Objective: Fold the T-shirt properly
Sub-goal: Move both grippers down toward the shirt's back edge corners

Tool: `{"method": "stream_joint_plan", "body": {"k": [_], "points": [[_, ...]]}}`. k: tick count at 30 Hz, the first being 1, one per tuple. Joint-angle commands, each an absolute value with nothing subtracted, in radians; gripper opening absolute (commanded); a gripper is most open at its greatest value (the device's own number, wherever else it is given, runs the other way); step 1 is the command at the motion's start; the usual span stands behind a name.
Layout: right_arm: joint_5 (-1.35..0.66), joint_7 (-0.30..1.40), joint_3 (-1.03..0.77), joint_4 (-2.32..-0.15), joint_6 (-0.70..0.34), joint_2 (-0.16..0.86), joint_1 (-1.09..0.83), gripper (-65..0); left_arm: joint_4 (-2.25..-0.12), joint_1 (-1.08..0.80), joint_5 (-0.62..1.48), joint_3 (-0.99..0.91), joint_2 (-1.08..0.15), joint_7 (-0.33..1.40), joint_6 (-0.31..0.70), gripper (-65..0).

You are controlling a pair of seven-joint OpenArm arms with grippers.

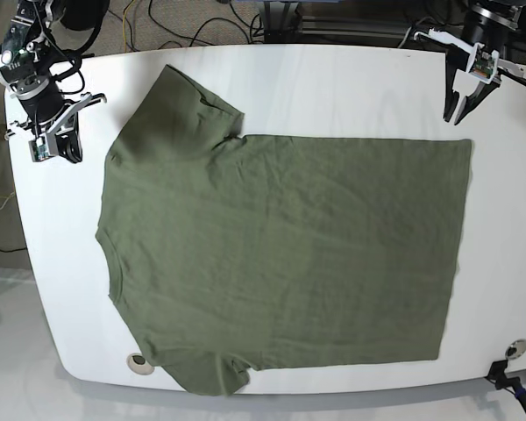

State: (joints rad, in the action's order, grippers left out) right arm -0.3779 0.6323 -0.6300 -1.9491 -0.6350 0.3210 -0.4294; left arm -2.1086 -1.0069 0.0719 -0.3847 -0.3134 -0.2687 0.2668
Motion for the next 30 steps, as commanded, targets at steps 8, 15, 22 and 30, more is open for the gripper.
{"method": "stream_joint_plan", "body": {"k": [8, 15, 22, 30], "points": [[-0.379, 0.657, -0.629, -1.895, -0.646, 0.239, -0.345, -60.7, -2.127, -0.993, 0.072, -0.407, -0.322, -0.224, 0.265, -56.4], [-0.375, 0.642, -0.629, -1.895, -0.654, 0.242, -0.357, -48.8, -2.117, -0.969, 0.071, -0.419, -0.318, -0.174, 0.263, -55.2], [-0.376, 0.653, -0.63, -1.891, -0.66, 0.254, -0.359, -47.7, -2.096, -0.936, 0.074, -0.432, -0.317, -0.125, 0.288, -54.9], [-0.37, 0.652, -0.624, -1.726, -0.659, 0.244, -0.332, -47.9, -2.092, -0.929, 0.077, -0.43, -0.318, -0.112, 0.288, -54.6]]}}
